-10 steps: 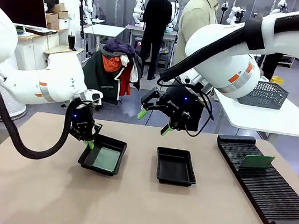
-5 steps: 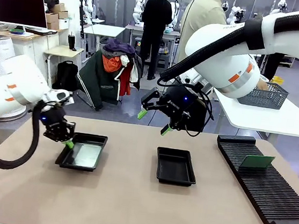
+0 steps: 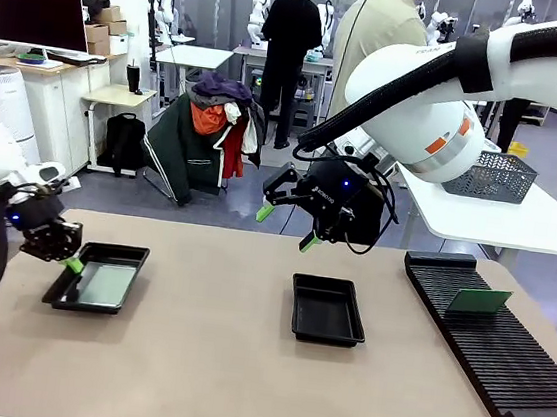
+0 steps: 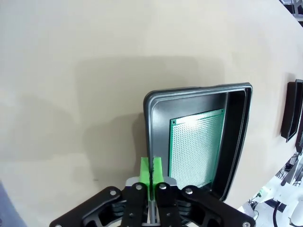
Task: Inspect and transfer BCBs to ESD trays.
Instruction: Pick up the ESD tray and place it on the left side of the table.
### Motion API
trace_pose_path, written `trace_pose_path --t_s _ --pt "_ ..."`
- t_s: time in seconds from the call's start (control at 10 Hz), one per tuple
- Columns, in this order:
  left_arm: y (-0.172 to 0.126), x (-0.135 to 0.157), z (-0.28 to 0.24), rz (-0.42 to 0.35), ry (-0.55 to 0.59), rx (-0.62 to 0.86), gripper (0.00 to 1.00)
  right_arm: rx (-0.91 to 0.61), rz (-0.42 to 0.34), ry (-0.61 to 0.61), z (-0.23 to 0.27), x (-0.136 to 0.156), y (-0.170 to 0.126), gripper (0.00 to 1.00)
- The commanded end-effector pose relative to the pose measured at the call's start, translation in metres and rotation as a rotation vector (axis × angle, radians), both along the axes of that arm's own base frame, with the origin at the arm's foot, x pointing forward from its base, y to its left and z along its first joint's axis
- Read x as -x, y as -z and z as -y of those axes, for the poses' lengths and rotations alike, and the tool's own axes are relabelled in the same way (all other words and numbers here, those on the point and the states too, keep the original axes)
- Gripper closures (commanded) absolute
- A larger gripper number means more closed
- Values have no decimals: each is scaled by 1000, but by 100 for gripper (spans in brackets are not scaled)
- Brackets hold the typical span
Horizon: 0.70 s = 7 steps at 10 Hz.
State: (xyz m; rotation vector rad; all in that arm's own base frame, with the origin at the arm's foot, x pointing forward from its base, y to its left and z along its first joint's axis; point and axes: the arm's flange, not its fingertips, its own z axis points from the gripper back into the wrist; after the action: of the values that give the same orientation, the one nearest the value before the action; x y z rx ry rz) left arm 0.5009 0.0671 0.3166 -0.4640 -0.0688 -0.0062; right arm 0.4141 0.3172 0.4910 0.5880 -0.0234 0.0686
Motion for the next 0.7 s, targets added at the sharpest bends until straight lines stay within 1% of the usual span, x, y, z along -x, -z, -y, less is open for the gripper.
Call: trace_pose_path --t_s 0.0,0.4,0.6 --pt "-1 -1 -24 5 22 5 97 28 -3 18 -2 -2 -1 0" --pt "0 1 -62 2 0 -34 97 28 -3 18 -2 -2 -1 0" --pt "4 1 -63 5 5 -51 97 28 -3 18 -2 -2 -1 0"
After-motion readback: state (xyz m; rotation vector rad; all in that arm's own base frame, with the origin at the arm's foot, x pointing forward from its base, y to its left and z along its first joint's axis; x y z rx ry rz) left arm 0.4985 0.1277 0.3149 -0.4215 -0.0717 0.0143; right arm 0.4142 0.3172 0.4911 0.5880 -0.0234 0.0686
